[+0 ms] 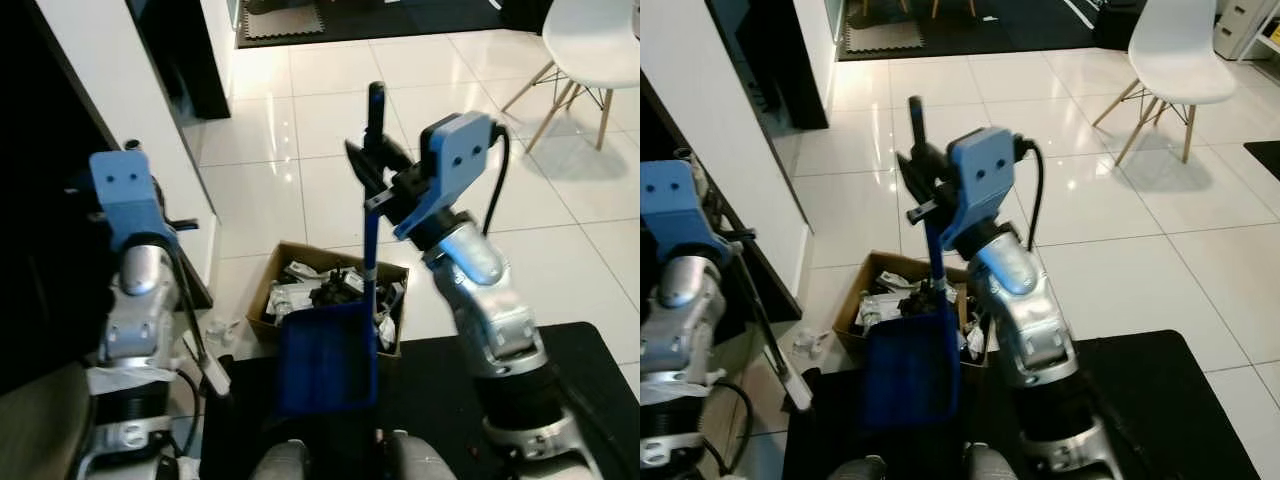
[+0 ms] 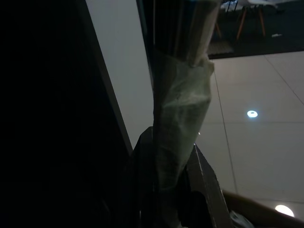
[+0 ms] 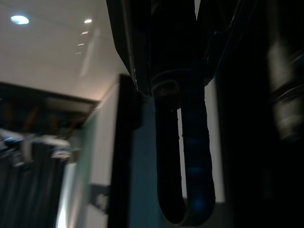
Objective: Sweep floor
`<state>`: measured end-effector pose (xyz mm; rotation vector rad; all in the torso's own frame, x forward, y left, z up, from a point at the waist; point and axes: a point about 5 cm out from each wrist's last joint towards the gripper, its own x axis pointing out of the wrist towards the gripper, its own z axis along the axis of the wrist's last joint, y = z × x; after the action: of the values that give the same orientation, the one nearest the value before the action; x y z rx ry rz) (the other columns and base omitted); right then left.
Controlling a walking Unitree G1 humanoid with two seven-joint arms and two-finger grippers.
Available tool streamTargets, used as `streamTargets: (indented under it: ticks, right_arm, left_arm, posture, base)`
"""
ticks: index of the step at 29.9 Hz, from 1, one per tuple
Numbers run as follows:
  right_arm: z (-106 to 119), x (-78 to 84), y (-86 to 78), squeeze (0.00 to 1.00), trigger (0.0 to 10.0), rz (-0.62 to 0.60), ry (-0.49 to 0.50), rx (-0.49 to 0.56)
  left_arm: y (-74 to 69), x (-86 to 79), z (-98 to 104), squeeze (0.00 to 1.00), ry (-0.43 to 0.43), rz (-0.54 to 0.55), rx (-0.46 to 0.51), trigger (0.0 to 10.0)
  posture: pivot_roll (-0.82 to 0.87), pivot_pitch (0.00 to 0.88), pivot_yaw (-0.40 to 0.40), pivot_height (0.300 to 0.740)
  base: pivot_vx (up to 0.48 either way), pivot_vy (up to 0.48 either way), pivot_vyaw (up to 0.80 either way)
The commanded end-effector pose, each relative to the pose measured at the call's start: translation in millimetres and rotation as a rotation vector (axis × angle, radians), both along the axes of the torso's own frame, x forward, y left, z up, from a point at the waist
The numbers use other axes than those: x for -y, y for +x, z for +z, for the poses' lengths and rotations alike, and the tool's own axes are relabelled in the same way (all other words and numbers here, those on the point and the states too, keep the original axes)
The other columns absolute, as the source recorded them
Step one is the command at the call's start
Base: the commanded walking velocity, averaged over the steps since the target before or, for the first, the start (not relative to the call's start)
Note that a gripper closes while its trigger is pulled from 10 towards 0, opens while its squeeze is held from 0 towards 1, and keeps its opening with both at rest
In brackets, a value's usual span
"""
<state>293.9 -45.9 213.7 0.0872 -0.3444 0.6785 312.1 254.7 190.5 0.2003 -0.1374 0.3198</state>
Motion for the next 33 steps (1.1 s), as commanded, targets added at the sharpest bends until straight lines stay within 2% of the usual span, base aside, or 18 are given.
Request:
streamTargets:
  ticks: [1, 2, 3, 6, 8, 10, 11, 15, 22, 33]
  right_arm:
    - [-0.9, -8.6, -4.5, 0.00, 10.0, 0.065, 0.049, -0.022]
    - [-0.9, -8.6, -4.5, 0.00, 10.0, 0.065, 0.049, -0.022]
    - [-1.6, -13.0, -9.0, 0.00, 10.0, 0.096, 0.042, -0.022]
    - [-1.9, -11.2, -9.7, 0.00, 10.0, 0.088, 0.016, -0.010]
    - [-0.9, -3.5, -4.9, 0.00, 10.0, 0.050, 0.013, -0.007]
    - [-0.9, -3.5, -4.9, 0.00, 10.0, 0.050, 0.013, -0.007]
    - [0.0, 2.3, -1.4, 0.00, 10.0, 0.020, 0.012, -0.006]
    - [0.0, 10.2, 3.4, 0.00, 10.0, -0.021, 0.009, -0.001]
    - [-0.8, 10.1, 4.3, 0.00, 10.0, -0.027, 0.007, -0.004]
    - [-3.3, 8.2, 4.6, 0.00, 10.0, -0.025, 0.006, -0.011]
  left_arm:
    - [-1.2, -7.4, 17.2, 0.00, 0.099, 0.018, 0.061, 10.0]
    - [-1.2, -7.4, 17.2, 0.00, 0.099, 0.018, 0.061, 10.0]
    - [-3.9, -16.6, 22.4, 0.00, 0.133, 0.037, 0.069, 10.0]
    - [-6.9, -19.2, 23.4, 0.00, 0.155, 0.017, 0.064, 10.0]
    - [-9.6, -13.4, 19.1, 0.00, 0.118, -0.033, 0.053, 10.0]
    - [-9.6, -13.4, 19.1, 0.00, 0.118, -0.033, 0.053, 10.0]
    - [-10.7, -7.9, 15.2, 0.00, 0.065, -0.059, 0.050, 10.0]
    - [-11.3, 4.8, 6.9, 0.00, -0.011, -0.089, 0.045, 10.0]
    - [-10.2, 9.9, 3.1, 0.00, -0.036, -0.100, 0.044, 10.0]
    - [-10.5, 6.8, 4.6, 0.00, -0.035, -0.097, 0.039, 10.0]
  posture:
    - [0.05, 0.076, 0.021, 0.740]
    - [0.05, 0.076, 0.021, 0.740]
    - [0.06, 0.077, 0.017, 0.740]
    - [0.06, 0.077, 0.013, 0.740]
    - [0.05, 0.078, 0.011, 0.740]
    - [0.05, 0.078, 0.011, 0.740]
    - [0.05, 0.078, 0.011, 0.740]
    - [0.05, 0.079, 0.010, 0.740]
    - [0.05, 0.074, 0.011, 0.740]
    - [0.06, 0.067, 0.016, 0.740]
  base:
    - [0.000, 0.000, 0.00]
    - [0.000, 0.000, 0.00]
    - [0.000, 0.000, 0.00]
    - [0.000, 0.000, 0.00]
    - [0.000, 0.000, 0.00]
    - [0.000, 0.000, 0.00]
    - [0.000, 0.000, 0.00]
    - [0.000, 0.000, 0.00]
    - [0.000, 0.000, 0.00]
    - [-0.276, 0.000, 0.00]
